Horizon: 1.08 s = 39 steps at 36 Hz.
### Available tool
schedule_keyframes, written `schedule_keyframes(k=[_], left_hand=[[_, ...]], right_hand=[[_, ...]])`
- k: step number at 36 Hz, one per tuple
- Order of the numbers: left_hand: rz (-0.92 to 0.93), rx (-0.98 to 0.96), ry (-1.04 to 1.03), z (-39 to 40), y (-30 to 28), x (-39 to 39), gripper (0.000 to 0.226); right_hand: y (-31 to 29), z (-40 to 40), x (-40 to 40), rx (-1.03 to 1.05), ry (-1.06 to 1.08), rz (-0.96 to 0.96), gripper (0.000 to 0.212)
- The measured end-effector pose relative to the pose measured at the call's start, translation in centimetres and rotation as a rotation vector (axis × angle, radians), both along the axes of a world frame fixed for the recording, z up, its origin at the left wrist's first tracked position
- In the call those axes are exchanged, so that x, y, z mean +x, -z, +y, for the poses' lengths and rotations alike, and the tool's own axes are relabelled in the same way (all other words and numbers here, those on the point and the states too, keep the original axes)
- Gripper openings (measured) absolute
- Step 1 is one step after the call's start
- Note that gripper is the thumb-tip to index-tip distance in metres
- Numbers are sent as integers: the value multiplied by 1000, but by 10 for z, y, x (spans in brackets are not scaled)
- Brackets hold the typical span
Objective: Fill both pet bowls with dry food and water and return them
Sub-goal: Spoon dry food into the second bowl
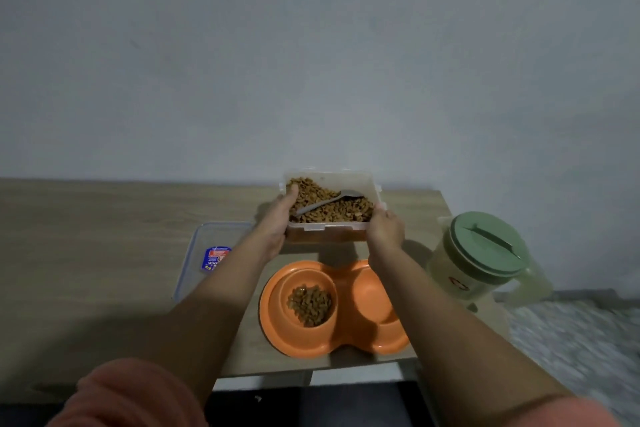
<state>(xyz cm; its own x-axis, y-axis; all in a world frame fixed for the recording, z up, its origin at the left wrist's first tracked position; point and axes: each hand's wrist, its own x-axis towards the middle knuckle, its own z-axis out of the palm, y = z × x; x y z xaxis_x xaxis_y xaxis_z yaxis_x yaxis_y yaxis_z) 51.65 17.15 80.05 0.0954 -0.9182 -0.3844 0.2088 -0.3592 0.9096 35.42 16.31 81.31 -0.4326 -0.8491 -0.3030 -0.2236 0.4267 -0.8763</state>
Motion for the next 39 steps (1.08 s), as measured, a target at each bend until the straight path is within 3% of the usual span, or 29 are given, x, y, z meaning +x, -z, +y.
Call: schedule_keyframes(k=[2, 6, 10, 13, 15, 18, 21, 32, 39], left_hand=[[-5, 29, 3, -6, 6, 1, 82], [-5, 38, -30, -42, 29, 7, 57], [-104, 74, -4, -69, 43, 9, 77], [-192, 90, -28, -83, 53, 13, 67], [-213, 108, -5, -92, 62, 18, 78], [-221, 147, 31, -132, 133, 45, 129], [-256, 173, 60, -152, 167, 57, 135], [-290, 101, 48, -141, 132, 48, 126], [-376, 120, -2, -118, 96, 47, 105]], right_hand=[[-3, -5, -2, -7, -44, 35, 48], [6, -31, -1, 1, -78, 33, 48], [18, -51, 3, 46, -82, 1, 47], [28, -61, 5, 74, -94, -7, 47], [34, -67, 6, 89, -98, -18, 45], [39, -74, 8, 110, -107, -35, 44], [43, -79, 10, 124, -107, -51, 43], [49, -88, 13, 110, -131, 24, 48], [37, -78, 9, 107, -73, 23, 57]])
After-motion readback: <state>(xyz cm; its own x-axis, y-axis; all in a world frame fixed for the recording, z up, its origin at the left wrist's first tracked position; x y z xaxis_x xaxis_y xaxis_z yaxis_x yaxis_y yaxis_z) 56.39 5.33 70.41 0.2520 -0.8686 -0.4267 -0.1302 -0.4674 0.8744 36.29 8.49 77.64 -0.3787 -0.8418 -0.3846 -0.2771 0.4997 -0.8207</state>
